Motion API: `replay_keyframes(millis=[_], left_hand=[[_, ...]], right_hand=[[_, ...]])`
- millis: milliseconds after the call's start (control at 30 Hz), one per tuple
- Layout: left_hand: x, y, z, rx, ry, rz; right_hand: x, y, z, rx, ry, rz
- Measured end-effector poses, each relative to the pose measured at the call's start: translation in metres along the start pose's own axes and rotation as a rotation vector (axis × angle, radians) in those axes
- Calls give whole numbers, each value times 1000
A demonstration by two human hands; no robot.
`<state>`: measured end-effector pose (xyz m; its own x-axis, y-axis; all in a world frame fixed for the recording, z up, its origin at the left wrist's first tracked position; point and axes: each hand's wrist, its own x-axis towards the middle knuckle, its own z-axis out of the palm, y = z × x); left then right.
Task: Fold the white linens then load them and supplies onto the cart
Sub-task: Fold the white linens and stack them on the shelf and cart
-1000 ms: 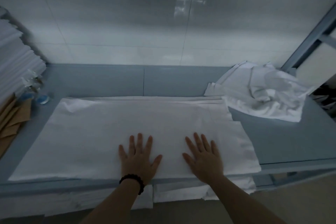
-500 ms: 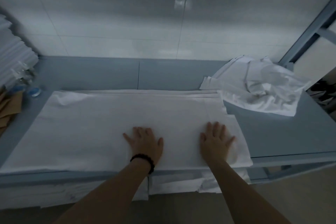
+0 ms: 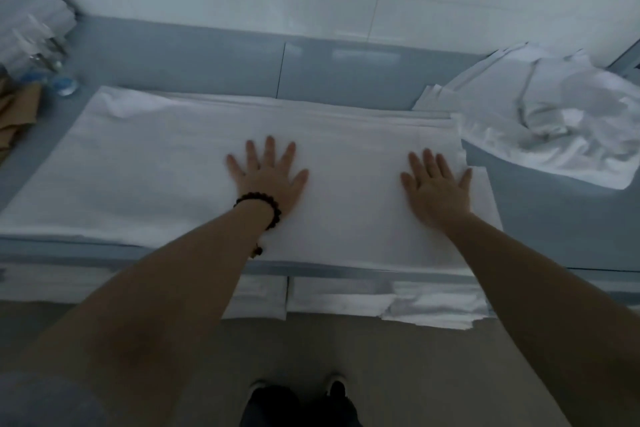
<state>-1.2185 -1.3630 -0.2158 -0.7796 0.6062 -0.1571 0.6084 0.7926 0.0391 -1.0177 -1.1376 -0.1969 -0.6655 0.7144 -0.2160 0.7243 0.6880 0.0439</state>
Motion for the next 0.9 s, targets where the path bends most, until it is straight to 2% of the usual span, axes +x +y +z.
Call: replay_keyframes(millis=[67, 133, 200, 267, 333, 467, 667, 767, 833, 900], left_hand=[[2, -1, -4, -18, -18, -78], [2, 15, -8, -63, -12, -109], [2, 42, -5, -100, 29, 18], [1, 63, -1, -71, 47, 210], [10, 71, 1, -38, 45, 255], [44, 51, -3, -8, 1, 132], [85, -19, -15, 8, -27, -68], [91, -30, -12, 22, 10, -114], [89, -27, -12, 25, 30, -122], [87, -24, -12, 18, 37, -132]], right_hand=[[3, -5, -5, -11, -25, 46], [6, -28, -8, 26, 68, 34], [9, -63, -9, 117, 188, -145], [14, -98, -9, 198, 150, -369], [25, -115, -7, 225, 95, -441], [61, -81, -5, 113, 86, -348], [91, 1, -8, 35, 59, -132], [92, -7, -10, -6, 80, -16], [85, -34, -14, 22, 155, 63], [70, -82, -15, 81, 267, -37]])
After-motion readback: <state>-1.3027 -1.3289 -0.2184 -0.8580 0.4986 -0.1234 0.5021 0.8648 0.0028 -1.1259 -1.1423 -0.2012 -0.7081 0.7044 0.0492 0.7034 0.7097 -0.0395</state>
